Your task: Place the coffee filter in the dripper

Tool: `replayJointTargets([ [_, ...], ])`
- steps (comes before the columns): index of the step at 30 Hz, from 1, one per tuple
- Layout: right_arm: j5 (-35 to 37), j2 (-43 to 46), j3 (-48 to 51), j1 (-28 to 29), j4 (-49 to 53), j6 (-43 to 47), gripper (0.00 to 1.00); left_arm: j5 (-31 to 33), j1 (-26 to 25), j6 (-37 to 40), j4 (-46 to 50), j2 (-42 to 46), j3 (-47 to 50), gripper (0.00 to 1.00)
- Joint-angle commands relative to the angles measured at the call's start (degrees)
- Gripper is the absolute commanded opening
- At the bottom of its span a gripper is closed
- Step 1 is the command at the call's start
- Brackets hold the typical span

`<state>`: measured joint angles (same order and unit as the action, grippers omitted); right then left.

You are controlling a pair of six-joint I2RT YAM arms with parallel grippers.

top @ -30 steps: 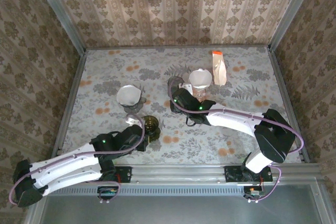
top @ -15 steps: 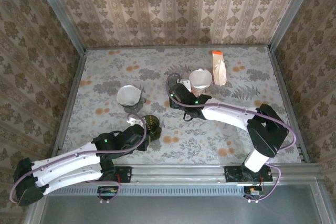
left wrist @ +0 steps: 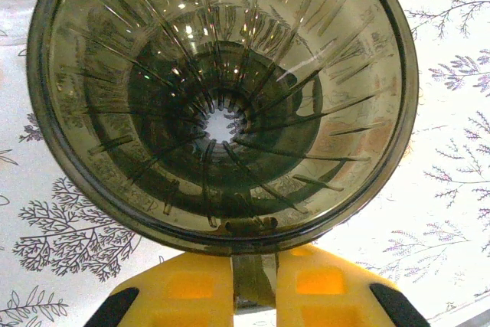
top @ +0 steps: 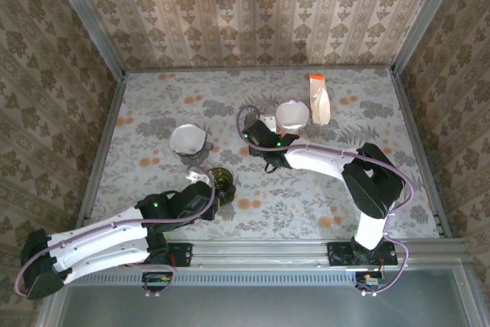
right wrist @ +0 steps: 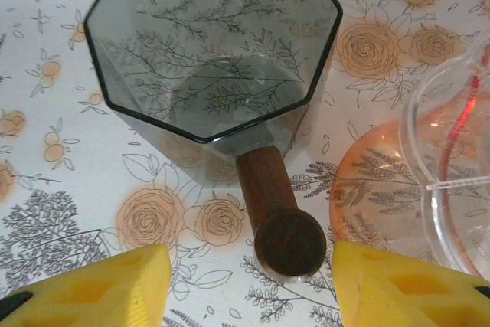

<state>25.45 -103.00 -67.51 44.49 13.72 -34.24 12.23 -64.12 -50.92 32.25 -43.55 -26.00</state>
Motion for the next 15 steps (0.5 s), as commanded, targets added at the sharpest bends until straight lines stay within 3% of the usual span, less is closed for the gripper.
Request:
replayJointTargets([
  [1, -0.38, -2.12, -1.84, -0.4, -0.68, 2.55, 0.59, -0.3, -0.49, 0.86, 2.51, -0.66, -0.43, 0.14],
  [8, -1.17, -3.26, -1.27, -0.98, -3.61, 5.94, 0.57, -0.28, -0.55, 0.99, 2.39, -0.83, -0.53, 0.14],
  [15, -0.34, -4.22, -2.26, -1.15, -4.15, 9.92, 0.42, -0.48, -0.51, 1.07, 1.98, -1.65, -0.72, 0.13],
])
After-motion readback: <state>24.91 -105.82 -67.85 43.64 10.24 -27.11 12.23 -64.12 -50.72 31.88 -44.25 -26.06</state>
